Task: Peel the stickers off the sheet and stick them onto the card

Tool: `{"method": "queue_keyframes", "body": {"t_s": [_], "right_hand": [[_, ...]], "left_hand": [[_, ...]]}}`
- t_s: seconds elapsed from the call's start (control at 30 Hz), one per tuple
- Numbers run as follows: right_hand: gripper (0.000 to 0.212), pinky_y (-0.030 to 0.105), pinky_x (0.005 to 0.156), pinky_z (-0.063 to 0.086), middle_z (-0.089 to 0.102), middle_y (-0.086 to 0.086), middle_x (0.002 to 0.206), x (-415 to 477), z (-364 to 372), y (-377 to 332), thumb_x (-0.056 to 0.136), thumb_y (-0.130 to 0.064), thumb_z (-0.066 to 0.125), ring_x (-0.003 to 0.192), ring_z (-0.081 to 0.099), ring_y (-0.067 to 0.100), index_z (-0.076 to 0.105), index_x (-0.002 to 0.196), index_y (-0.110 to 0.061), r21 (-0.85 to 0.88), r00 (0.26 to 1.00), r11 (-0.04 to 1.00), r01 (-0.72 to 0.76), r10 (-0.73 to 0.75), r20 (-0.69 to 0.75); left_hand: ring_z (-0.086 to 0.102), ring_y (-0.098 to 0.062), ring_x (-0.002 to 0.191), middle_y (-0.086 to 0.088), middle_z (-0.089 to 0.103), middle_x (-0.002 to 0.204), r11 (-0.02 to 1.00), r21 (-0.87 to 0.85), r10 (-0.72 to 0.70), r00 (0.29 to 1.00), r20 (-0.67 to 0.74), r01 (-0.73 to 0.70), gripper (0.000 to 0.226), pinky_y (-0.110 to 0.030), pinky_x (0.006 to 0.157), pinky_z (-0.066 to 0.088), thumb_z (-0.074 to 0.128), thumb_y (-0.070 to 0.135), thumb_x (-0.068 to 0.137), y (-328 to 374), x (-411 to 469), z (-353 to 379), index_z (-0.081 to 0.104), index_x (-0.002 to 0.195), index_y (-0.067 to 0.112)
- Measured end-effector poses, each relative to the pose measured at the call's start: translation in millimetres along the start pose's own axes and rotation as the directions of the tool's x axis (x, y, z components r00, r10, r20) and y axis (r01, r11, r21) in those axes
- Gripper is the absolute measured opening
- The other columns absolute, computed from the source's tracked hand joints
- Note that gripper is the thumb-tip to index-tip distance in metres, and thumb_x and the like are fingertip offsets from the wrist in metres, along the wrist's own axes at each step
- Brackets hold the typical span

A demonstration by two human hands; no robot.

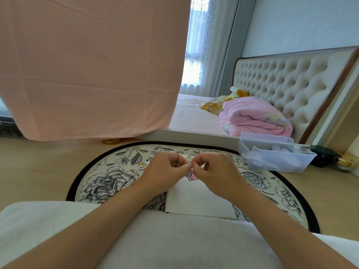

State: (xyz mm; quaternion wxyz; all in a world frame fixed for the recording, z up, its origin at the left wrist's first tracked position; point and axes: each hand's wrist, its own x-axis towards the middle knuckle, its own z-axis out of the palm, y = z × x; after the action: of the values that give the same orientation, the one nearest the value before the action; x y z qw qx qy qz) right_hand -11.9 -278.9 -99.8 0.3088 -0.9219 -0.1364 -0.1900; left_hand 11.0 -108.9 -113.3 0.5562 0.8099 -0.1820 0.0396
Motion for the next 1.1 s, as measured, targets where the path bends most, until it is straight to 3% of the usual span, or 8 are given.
{"method": "queue_keyframes", "body": {"t_s": [0.13, 0.27, 0.4, 0.53, 0.63, 0.73, 0.83, 1.1], "right_hand": [[0.018, 0.024, 0.059, 0.040, 0.061, -0.027, 0.061, 0, 3, 3, 0.086, -0.026, 0.064, 0.055, 0.054, 0.001, 0.070, 0.070, -0.031, 0.010, 1.000, 1.000, -0.004, 0.005, -0.023], [0.023, 0.014, 0.055, 0.040, 0.063, -0.021, 0.059, 1, 3, 2, 0.091, -0.017, 0.066, 0.049, 0.053, 0.000, 0.074, 0.072, -0.028, 0.195, 0.995, 0.977, -0.089, 0.095, -0.025], [0.018, 0.020, 0.054, 0.046, 0.070, -0.002, 0.067, 2, 3, 2, 0.093, -0.019, 0.068, 0.050, 0.053, 0.002, 0.077, 0.078, -0.017, 0.285, 0.985, 0.946, -0.154, 0.170, -0.031], [0.019, 0.022, 0.056, 0.048, 0.070, -0.006, 0.066, 3, 4, 4, 0.092, -0.021, 0.068, 0.049, 0.054, 0.002, 0.076, 0.075, -0.022, 0.260, 0.984, 0.954, -0.149, 0.169, -0.059], [0.018, 0.024, 0.060, 0.048, 0.068, -0.019, 0.065, 4, 7, 9, 0.091, -0.026, 0.069, 0.053, 0.057, 0.000, 0.075, 0.074, -0.030, 0.199, 0.982, 0.970, -0.140, 0.162, -0.098], [0.014, 0.028, 0.062, 0.051, 0.066, -0.025, 0.064, 3, 8, 11, 0.090, -0.031, 0.069, 0.057, 0.058, 0.001, 0.077, 0.079, -0.031, 0.118, 0.984, 0.986, -0.120, 0.134, -0.119], [0.012, 0.030, 0.066, 0.054, 0.068, -0.022, 0.069, 2, 8, 9, 0.090, -0.031, 0.070, 0.060, 0.058, -0.001, 0.079, 0.082, -0.031, 0.057, 0.990, 0.996, -0.073, 0.079, -0.119], [0.010, 0.029, 0.070, 0.054, 0.071, -0.021, 0.077, 1, 8, 6, 0.090, -0.033, 0.070, 0.062, 0.057, -0.004, 0.079, 0.085, -0.032, -0.033, 0.991, 0.999, -0.027, 0.022, -0.134]], "left_hand": [[0.042, 0.000, 0.044, 0.007, 0.062, 0.056, 1.000, 0.007, 0.004, 1.000, -0.016, -0.004, 0.012, -0.012, 0.047, 0.034, 0.071, 0.018, 0.085, 1, 0, 1, 0.074, 0.074, 0.017], [0.054, -0.003, 0.053, 0.008, 0.070, 0.064, 1.000, 0.016, 0.011, 0.998, -0.067, -0.010, 0.011, -0.021, 0.056, 0.044, 0.072, 0.023, 0.085, -1, 0, 2, 0.073, 0.073, 0.023], [0.054, 0.002, 0.068, 0.024, 0.067, 0.078, 0.943, 0.324, 0.152, 0.964, -0.216, -0.076, 0.012, -0.024, 0.060, 0.043, 0.073, 0.044, 0.082, -2, -3, 1, 0.064, 0.082, 0.037], [0.054, 0.005, 0.067, 0.028, 0.065, 0.077, 0.893, 0.431, 0.232, 0.953, -0.193, -0.130, 0.012, -0.021, 0.057, 0.037, 0.070, 0.046, 0.084, 2, -5, 1, 0.061, 0.080, 0.040], [0.060, 0.007, 0.068, 0.036, 0.065, 0.076, 0.925, 0.371, 0.150, 0.973, -0.177, -0.075, 0.006, -0.024, 0.062, 0.047, 0.067, 0.046, 0.085, 2, -4, 3, 0.068, 0.079, 0.045], [0.066, 0.005, 0.073, 0.029, 0.070, 0.072, 0.970, 0.241, 0.076, 0.985, -0.158, -0.036, 0.007, -0.034, 0.073, 0.058, 0.071, 0.042, 0.084, -1, -2, 3, 0.077, 0.081, 0.039], [0.071, -0.002, 0.074, 0.021, 0.073, 0.072, 0.990, 0.141, 0.029, 0.992, -0.120, -0.012, 0.008, -0.043, 0.079, 0.060, 0.074, 0.041, 0.084, -2, 0, 2, 0.079, 0.079, 0.036], [0.068, -0.006, 0.066, 0.014, 0.073, 0.068, 0.989, 0.151, 0.027, 0.993, -0.111, -0.010, 0.014, -0.037, 0.071, 0.060, 0.071, 0.036, 0.086, -3, 2, 2, 0.075, 0.074, 0.031]]}}
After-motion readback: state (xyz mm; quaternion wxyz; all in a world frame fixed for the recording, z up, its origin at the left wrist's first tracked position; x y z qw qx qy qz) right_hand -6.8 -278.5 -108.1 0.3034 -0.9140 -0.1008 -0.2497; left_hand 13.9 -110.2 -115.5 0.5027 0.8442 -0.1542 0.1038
